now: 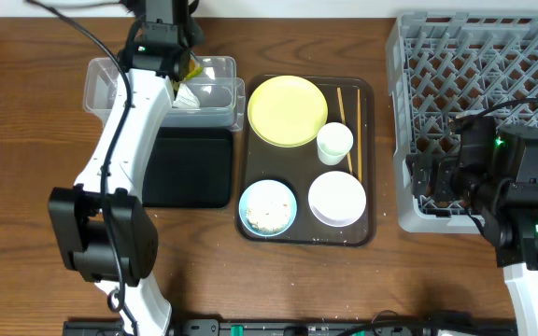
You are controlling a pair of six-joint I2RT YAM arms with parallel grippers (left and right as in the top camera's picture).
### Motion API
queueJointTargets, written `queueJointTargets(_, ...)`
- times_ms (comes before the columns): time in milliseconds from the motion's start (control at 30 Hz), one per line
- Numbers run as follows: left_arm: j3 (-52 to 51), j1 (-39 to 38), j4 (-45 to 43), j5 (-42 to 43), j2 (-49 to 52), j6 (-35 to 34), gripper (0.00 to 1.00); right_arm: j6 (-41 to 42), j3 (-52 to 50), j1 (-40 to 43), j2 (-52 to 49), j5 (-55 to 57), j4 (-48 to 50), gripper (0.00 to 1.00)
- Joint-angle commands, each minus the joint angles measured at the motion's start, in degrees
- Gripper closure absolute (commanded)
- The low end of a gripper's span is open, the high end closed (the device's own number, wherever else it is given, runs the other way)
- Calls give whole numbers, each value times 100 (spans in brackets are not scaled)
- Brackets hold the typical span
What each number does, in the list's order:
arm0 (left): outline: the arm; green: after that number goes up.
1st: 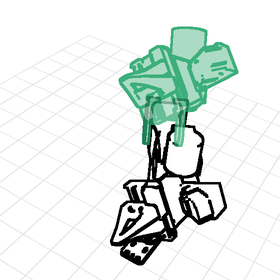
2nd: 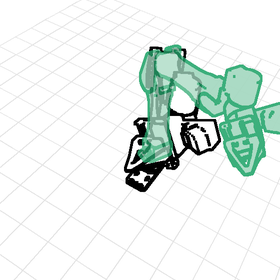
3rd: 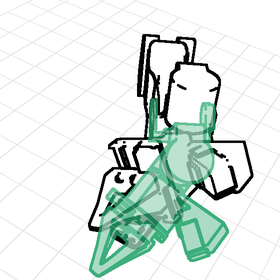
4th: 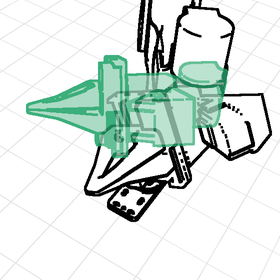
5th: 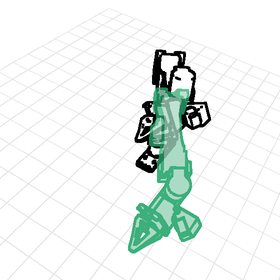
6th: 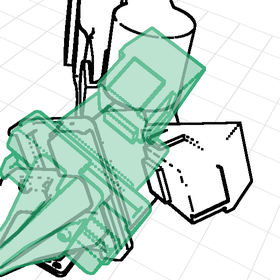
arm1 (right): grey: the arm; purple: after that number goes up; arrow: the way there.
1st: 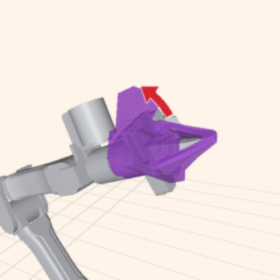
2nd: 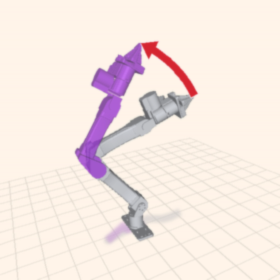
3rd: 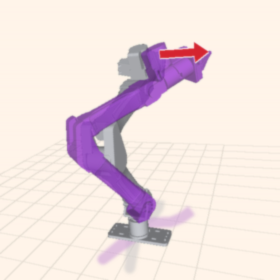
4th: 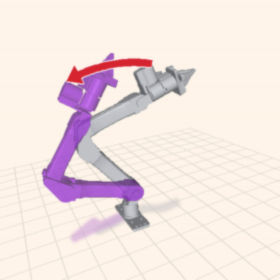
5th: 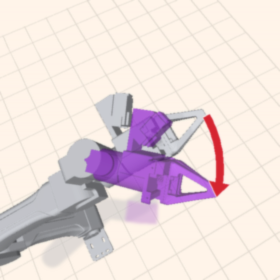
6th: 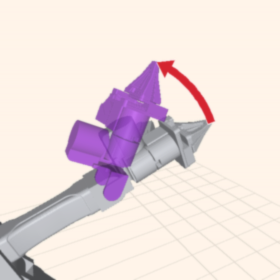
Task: Sort waste into correct bins and load items into the dishwasher rack
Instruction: 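Carry the wrapper with the left gripper and release it into the clear bin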
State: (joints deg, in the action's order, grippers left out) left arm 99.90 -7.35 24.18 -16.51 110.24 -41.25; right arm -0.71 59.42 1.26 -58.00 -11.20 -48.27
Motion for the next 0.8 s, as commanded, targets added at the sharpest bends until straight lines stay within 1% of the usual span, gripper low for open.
queueJointTargets(0, -48, 24, 22, -577, 302, -1781, 94, -17, 122, -118, 33, -109, 7, 1)
queueJointTargets(67, -48, 33, 33, -697, 483, -2216, 93, -17, 122, -118, 33, -109, 4, 1)
queueJointTargets(133, -46, 33, 11, -874, 691, -2870, 94, -17, 122, -118, 33, -109, 9, 1)
queueJointTargets(200, -46, 42, 11, -1012, 846, -3300, 94, -17, 122, -118, 33, -109, 9, 1)
queueJointTargets(233, -46, 55, 13, -999, 916, -3418, 94, -17, 122, -118, 33, -109, 7, 1)
queueJointTargets(300, -46, 55, 46, -968, 999, -3427, 93, -17, 122, -118, 33, -109, 2, 1)
queueJointTargets(333, -48, 55, 90, -970, 1003, -3425, 85, -17, 122, -118, 33, -109, 4, 1)
queueJointTargets(400, -46, 55, 162, -970, 997, -3392, 65, -17, 122, -118, 33, -109, 9, 1)
queueJointTargets(433, -46, 55, 146, -970, 975, -3285, 59, -20, 122, -118, 33, -109, 13, 1)
queueJointTargets(467, -46, 57, 146, -970, 949, -3185, 50, -20, 122, -118, 33, -109, 22, 1)
queueJointTargets(500, -46, 59, 146, -970, 898, -3018, 42, -20, 122, -118, 33, -109, 33, 1)
queueJointTargets(567, -46, 59, 144, -968, 785, -2605, 31, -17, 122, -118, 33, -109, 52, 1)
queueJointTargets(633, -46, 42, 149, -938, 605, -1792, 26, -17, 122, -118, 33, -109, 70, 1)
queueJointTargets(700, -46, 4, 157, -621, 363, -511, 24, -17, 122, -118, 33, -111, 74, 1)
queueJointTargets(733, -46, -26, 212, -188, 195, 442, 24, -17, 122, -118, 33, -109, 74, 1)
queueJointTargets(767, -46, -57, 310, 247, 52, 1161, 25, -17, 122, -118, 33, -109, 74, 1)
